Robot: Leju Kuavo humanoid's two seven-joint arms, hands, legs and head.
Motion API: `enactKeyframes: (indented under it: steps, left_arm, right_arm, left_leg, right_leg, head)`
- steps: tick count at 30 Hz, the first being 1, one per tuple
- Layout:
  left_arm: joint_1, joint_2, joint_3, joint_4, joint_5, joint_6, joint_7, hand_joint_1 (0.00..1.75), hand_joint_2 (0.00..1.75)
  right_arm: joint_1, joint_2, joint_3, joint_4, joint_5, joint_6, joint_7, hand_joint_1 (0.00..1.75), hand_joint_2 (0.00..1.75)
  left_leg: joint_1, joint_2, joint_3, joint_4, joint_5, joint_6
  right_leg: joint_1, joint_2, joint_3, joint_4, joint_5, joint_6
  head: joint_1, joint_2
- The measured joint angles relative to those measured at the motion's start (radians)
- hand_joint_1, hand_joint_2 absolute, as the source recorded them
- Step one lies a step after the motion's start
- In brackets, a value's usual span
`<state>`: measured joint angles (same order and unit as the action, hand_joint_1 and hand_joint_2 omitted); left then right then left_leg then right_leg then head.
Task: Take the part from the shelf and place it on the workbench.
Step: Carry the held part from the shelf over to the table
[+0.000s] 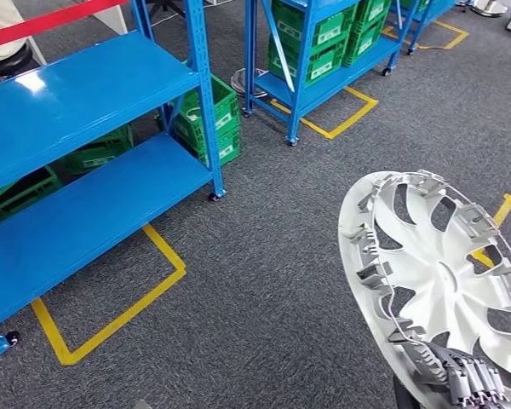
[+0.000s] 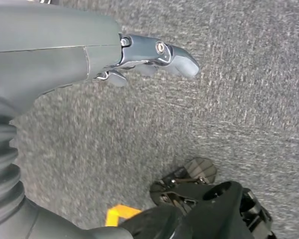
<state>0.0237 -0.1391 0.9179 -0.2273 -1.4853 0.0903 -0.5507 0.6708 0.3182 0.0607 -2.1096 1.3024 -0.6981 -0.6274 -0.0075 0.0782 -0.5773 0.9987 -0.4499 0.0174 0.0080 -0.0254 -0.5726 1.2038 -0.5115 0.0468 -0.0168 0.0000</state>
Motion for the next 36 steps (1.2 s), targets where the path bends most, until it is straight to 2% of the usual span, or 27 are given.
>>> enactKeyframes:
  steps: [2, 3, 4, 5, 6, 7, 9, 10, 11, 12, 13, 15, 17, 18, 20, 22, 23, 25, 26, 27, 28, 29, 31, 32, 33, 35, 36]
  left_arm:
    - [0.003, 0.004, -0.006, 0.002, -0.001, 0.000, -0.006, 0.00, 1.75]
    - [0.005, 0.005, -0.008, 0.003, -0.001, 0.000, -0.007, 0.00, 1.75]
    - [0.007, 0.006, -0.009, 0.004, -0.001, 0.000, -0.008, 0.00, 1.75]
    - [0.008, 0.007, -0.010, 0.006, -0.001, 0.000, -0.008, 0.00, 1.75]
    - [0.010, 0.008, -0.011, 0.008, -0.001, 0.000, -0.008, 0.00, 1.75]
    - [0.012, 0.008, -0.012, 0.009, -0.001, 0.000, -0.009, 0.00, 1.75]
    - [0.019, 0.009, -0.012, 0.012, -0.001, 0.000, -0.010, 0.00, 1.75]
    - [0.021, 0.010, -0.013, 0.014, -0.002, 0.000, -0.012, 0.00, 1.75]
    - [0.023, 0.012, -0.015, 0.015, -0.002, 0.000, -0.014, 0.00, 1.75]
    - [0.023, 0.014, -0.017, 0.016, -0.002, 0.000, -0.016, 0.00, 1.75]
    - [0.024, 0.016, -0.020, 0.017, -0.003, 0.000, -0.018, 0.00, 1.75]
    - [0.024, 0.021, -0.025, 0.019, -0.004, -0.001, -0.022, 0.00, 1.75]
    - [0.025, 0.024, -0.030, 0.022, -0.005, -0.001, -0.025, 0.00, 1.75]
    - [0.026, 0.025, -0.033, 0.024, -0.005, -0.001, -0.026, 0.00, 1.75]
    - [0.028, 0.025, -0.037, 0.029, -0.006, 0.000, -0.027, 0.00, 1.75]
    - [0.030, 0.027, -0.041, 0.032, -0.007, 0.003, -0.027, 0.00, 1.75]
    - [0.032, 0.028, -0.044, 0.034, -0.007, 0.005, -0.026, 0.00, 1.75]
    - [0.038, 0.031, -0.052, 0.037, -0.007, 0.010, -0.024, 0.00, 1.75]
    - [0.040, 0.033, -0.055, 0.038, -0.007, 0.011, -0.023, 0.00, 1.75]
    - [0.042, 0.035, -0.058, 0.039, -0.007, 0.012, -0.022, 0.00, 1.75]
    - [0.044, 0.037, -0.062, 0.040, -0.007, 0.013, -0.021, 0.00, 1.75]
    - [0.044, 0.038, -0.066, 0.041, -0.007, 0.013, -0.021, 0.00, 1.75]
    - [0.043, 0.042, -0.076, 0.044, -0.007, 0.015, -0.021, 0.00, 1.75]
    - [0.043, 0.044, -0.081, 0.046, -0.007, 0.016, -0.021, 0.00, 1.75]
    - [0.043, 0.046, -0.086, 0.047, -0.007, 0.017, -0.021, 0.00, 1.75]
    - [0.042, 0.048, -0.095, 0.050, -0.007, 0.018, -0.021, 0.00, 1.75]
    - [0.041, 0.049, -0.099, 0.051, -0.007, 0.019, -0.021, 0.00, 1.75]
  right_arm:
    - [0.002, 0.000, 0.000, -0.014, 0.000, 0.000, 0.004, 1.75, 1.75]
    - [0.003, 0.000, 0.000, -0.020, 0.000, 0.000, 0.004, 1.75, 1.75]
    - [0.005, 0.000, 0.000, -0.024, 0.000, 0.000, 0.005, 1.75, 1.75]
    - [0.007, 0.000, 0.000, -0.028, 0.000, 0.000, 0.004, 1.75, 1.75]
    - [0.009, 0.001, -0.001, -0.031, 0.000, 0.000, 0.004, 1.75, 1.75]
    - [0.010, 0.001, -0.001, -0.033, 0.000, 0.000, 0.005, 1.75, 1.75]
    - [0.010, 0.001, -0.001, -0.035, 0.001, 0.000, 0.008, 1.75, 1.75]
    - [0.010, 0.001, -0.001, -0.035, 0.001, 0.000, 0.010, 1.75, 1.75]
    - [0.011, 0.001, -0.002, -0.036, 0.002, 0.000, 0.013, 1.75, 1.75]
    - [0.012, 0.001, -0.004, -0.037, 0.002, 0.000, 0.016, 1.75, 1.75]
    - [0.013, 0.001, -0.005, -0.038, 0.002, 0.000, 0.017, 1.75, 1.75]
    - [0.018, 0.001, -0.008, -0.043, 0.002, 0.000, 0.020, 1.75, 1.75]
    - [0.024, 0.001, -0.009, -0.053, 0.002, 0.000, 0.024, 1.75, 1.75]
    - [0.028, 0.001, -0.010, -0.059, 0.002, 0.000, 0.027, 1.75, 1.75]
    - [0.035, 0.001, -0.013, -0.072, 0.005, 0.000, 0.035, 1.75, 1.75]
    - [0.043, 0.001, -0.015, -0.085, 0.013, 0.000, 0.046, 1.75, 1.75]
    - [0.044, 0.001, -0.016, -0.089, 0.018, 0.000, 0.052, 1.75, 1.75]
    - [0.044, 0.001, -0.017, -0.095, 0.028, 0.000, 0.064, 1.75, 1.75]
    - [0.044, 0.001, -0.018, -0.097, 0.034, 0.000, 0.070, 1.75, 1.75]
    - [0.045, 0.001, -0.018, -0.099, 0.040, 0.000, 0.076, 1.75, 1.75]
    - [0.046, 0.001, -0.019, -0.102, 0.047, 0.000, 0.080, 1.75, 1.75]
    - [0.047, 0.001, -0.020, -0.105, 0.052, 0.000, 0.084, 1.75, 1.75]
    - [0.047, 0.001, -0.020, -0.113, 0.064, 0.000, 0.091, 1.75, 1.75]
    - [0.047, 0.001, -0.020, -0.119, 0.069, 0.000, 0.094, 1.75, 1.75]
    - [0.047, 0.001, -0.020, -0.124, 0.073, 0.000, 0.096, 1.75, 1.75]
    - [0.048, 0.001, -0.021, -0.132, 0.077, 0.000, 0.099, 1.75, 1.75]
    - [0.050, 0.001, -0.022, -0.136, 0.079, 0.000, 0.100, 1.75, 1.75]
  left_leg:
    - [-0.004, 0.016, -0.008, 0.000, 0.016, -0.004]
    - [-0.003, 0.026, -0.009, -0.001, 0.025, -0.008]
    - [-0.001, 0.037, -0.011, -0.003, 0.035, -0.013]
    - [0.002, 0.043, -0.016, -0.005, 0.042, -0.018]
    - [0.005, 0.032, -0.021, -0.002, 0.034, -0.024]
    - [0.007, 0.010, -0.028, 0.013, 0.006, -0.029]
    - [0.009, -0.047, -0.049, 0.099, -0.093, -0.037]
    - [0.008, -0.062, -0.061, 0.162, -0.134, -0.038]
    - [0.007, -0.070, -0.069, 0.219, -0.150, -0.038]
    - [0.007, -0.073, -0.070, 0.256, -0.137, -0.038]
    - [0.006, -0.076, -0.058, 0.260, -0.105, -0.037]
    - [0.007, -0.099, 0.014, 0.172, -0.050, -0.033]
    - [0.011, -0.138, 0.099, 0.038, -0.062, -0.028]
    - [0.011, -0.150, 0.122, -0.002, -0.079, -0.025]
    - [0.012, -0.135, 0.127, -0.024, -0.090, -0.018]
    - [0.015, -0.108, 0.119, -0.024, -0.080, -0.005]
    - [0.017, -0.094, 0.114, -0.025, -0.074, 0.000]
    - [0.016, -0.068, 0.104, -0.024, -0.066, 0.002]
    - [0.017, -0.053, 0.100, -0.024, -0.062, 0.000]
    - [0.017, -0.038, 0.096, -0.024, -0.059, -0.003]
    - [0.018, -0.024, 0.094, -0.024, -0.056, -0.005]
    - [0.019, -0.011, 0.093, -0.024, -0.055, -0.008]
    - [0.017, 0.010, 0.095, -0.023, -0.054, -0.016]
    - [0.016, 0.018, 0.096, -0.023, -0.053, -0.023]
    - [0.015, 0.026, 0.096, -0.022, -0.051, -0.030]
    - [0.017, 0.043, 0.095, -0.024, -0.047, -0.044]
    - [0.020, 0.040, 0.093, -0.021, -0.051, -0.050]
  right_leg:
    - [0.012, -0.042, 0.121, -0.165, -0.021, -0.015]
    - [0.018, -0.053, 0.153, -0.219, -0.036, -0.020]
    - [0.023, -0.049, 0.161, -0.247, -0.037, -0.025]
    - [0.024, -0.038, 0.151, -0.255, -0.027, -0.031]
    - [0.024, -0.027, 0.138, -0.258, -0.013, -0.038]
    - [0.022, -0.015, 0.124, -0.260, 0.003, -0.045]
    - [0.020, 0.010, 0.092, -0.260, 0.029, -0.057]
    - [0.020, 0.023, 0.077, -0.257, 0.041, -0.061]
    - [0.021, 0.037, 0.060, -0.254, 0.053, -0.062]
    - [0.021, 0.050, 0.044, -0.249, 0.065, -0.062]
    - [0.021, 0.063, 0.026, -0.242, 0.076, -0.060]
    - [0.020, 0.089, -0.010, -0.225, 0.093, -0.054]
    - [0.021, 0.112, -0.039, -0.202, 0.105, -0.048]
    - [0.022, 0.121, -0.050, -0.193, 0.111, -0.044]
    - [0.022, 0.140, -0.067, -0.184, 0.124, -0.037]
    - [0.020, 0.118, -0.088, -0.157, 0.105, -0.026]
    - [0.017, 0.093, -0.107, -0.115, 0.075, -0.018]
    - [0.007, 0.047, -0.154, 0.017, -0.005, 0.000]
    - [0.000, 0.037, -0.171, 0.076, -0.033, 0.007]
    - [-0.007, 0.032, -0.171, 0.104, -0.045, 0.012]
    - [-0.013, 0.028, -0.150, 0.093, -0.040, 0.017]
    - [-0.018, 0.021, -0.109, 0.040, -0.019, 0.020]
    - [-0.021, -0.017, -0.007, -0.110, 0.021, 0.023]
    - [-0.018, -0.031, 0.025, -0.162, 0.030, 0.019]
    - [-0.015, -0.040, 0.038, -0.188, 0.032, 0.013]
    - [-0.007, -0.024, 0.026, -0.192, 0.035, -0.005]
    - [-0.006, -0.013, 0.023, -0.195, 0.039, -0.014]
  head:
    - [0.000, 0.000]
    - [0.000, 0.000]
    - [0.000, 0.000]
    - [0.000, 0.000]
    - [0.001, 0.000]
    - [0.001, 0.000]
    - [-0.003, 0.000]
    - [-0.005, 0.000]
    - [-0.007, 0.000]
    - [-0.008, 0.000]
    - [-0.008, 0.000]
    - [-0.009, 0.000]
    - [-0.010, 0.000]
    - [-0.010, 0.000]
    - [-0.011, 0.000]
    - [-0.009, 0.000]
    - [-0.006, 0.000]
    - [0.001, 0.000]
    - [0.002, 0.000]
    - [0.002, 0.000]
    - [0.002, 0.000]
    - [0.001, 0.000]
    - [0.002, 0.000]
    - [0.002, 0.000]
    - [0.002, 0.000]
    - [0.001, 0.000]
    - [0.000, 0.000]
